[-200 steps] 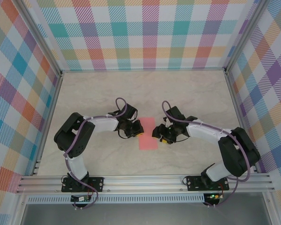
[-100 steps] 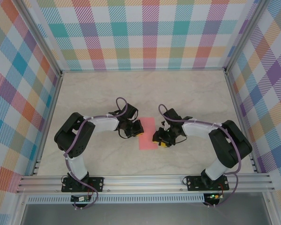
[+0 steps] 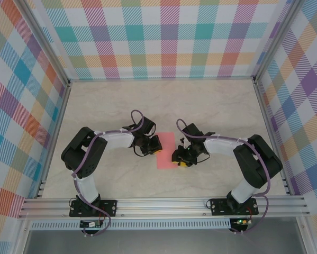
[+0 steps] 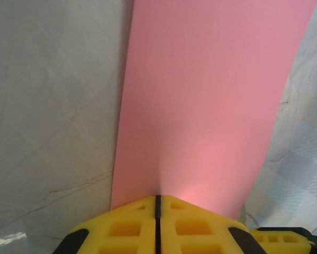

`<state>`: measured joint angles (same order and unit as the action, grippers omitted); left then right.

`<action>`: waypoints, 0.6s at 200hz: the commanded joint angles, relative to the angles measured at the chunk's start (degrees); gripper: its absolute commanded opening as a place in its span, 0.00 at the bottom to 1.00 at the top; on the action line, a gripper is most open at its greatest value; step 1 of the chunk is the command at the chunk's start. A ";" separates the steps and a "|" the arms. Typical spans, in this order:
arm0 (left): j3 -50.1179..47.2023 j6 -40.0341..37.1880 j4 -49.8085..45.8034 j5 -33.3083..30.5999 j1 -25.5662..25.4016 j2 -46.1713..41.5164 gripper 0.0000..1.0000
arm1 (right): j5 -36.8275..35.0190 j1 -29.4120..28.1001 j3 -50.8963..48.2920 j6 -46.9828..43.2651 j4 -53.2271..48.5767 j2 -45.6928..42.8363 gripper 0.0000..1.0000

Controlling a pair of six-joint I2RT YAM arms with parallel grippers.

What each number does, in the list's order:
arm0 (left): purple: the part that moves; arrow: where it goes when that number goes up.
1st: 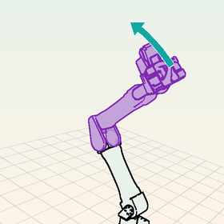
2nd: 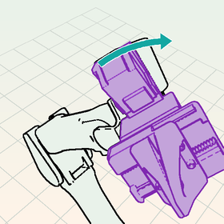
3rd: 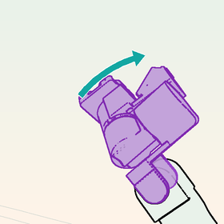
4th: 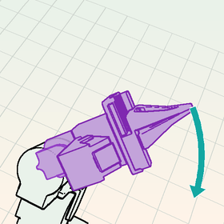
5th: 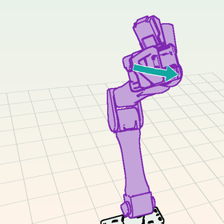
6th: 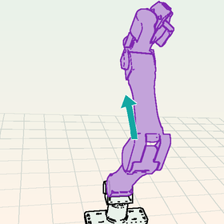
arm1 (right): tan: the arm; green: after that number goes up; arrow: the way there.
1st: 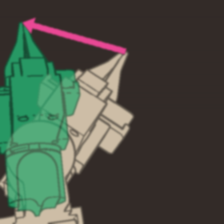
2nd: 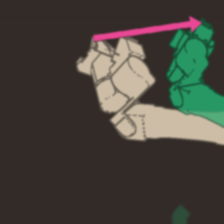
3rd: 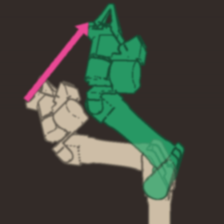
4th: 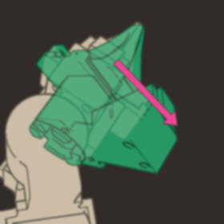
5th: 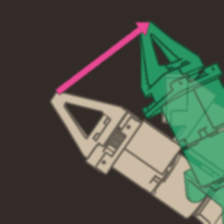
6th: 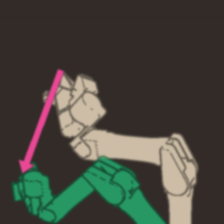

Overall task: Fold a paper plane with a square sheet of paper (pick it up from the middle)
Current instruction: Third fold the triangle at the center of the table.

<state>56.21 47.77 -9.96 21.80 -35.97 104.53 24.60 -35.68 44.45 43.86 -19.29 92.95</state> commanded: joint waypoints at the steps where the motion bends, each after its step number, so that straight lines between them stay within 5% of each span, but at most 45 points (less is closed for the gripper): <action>1: -1.07 -0.04 -5.47 -5.07 -0.25 3.05 0.08 | 4.25 -1.49 -0.01 -0.86 2.96 0.21 0.37; 120: -1.32 0.19 -5.51 -5.28 -0.25 2.96 0.08 | 2.87 -1.47 -3.13 5.40 6.49 -3.18 0.29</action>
<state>56.21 47.79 -9.96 21.78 -35.97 104.53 27.70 -37.01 42.63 45.78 -14.11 92.27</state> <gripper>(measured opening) 0.080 0.321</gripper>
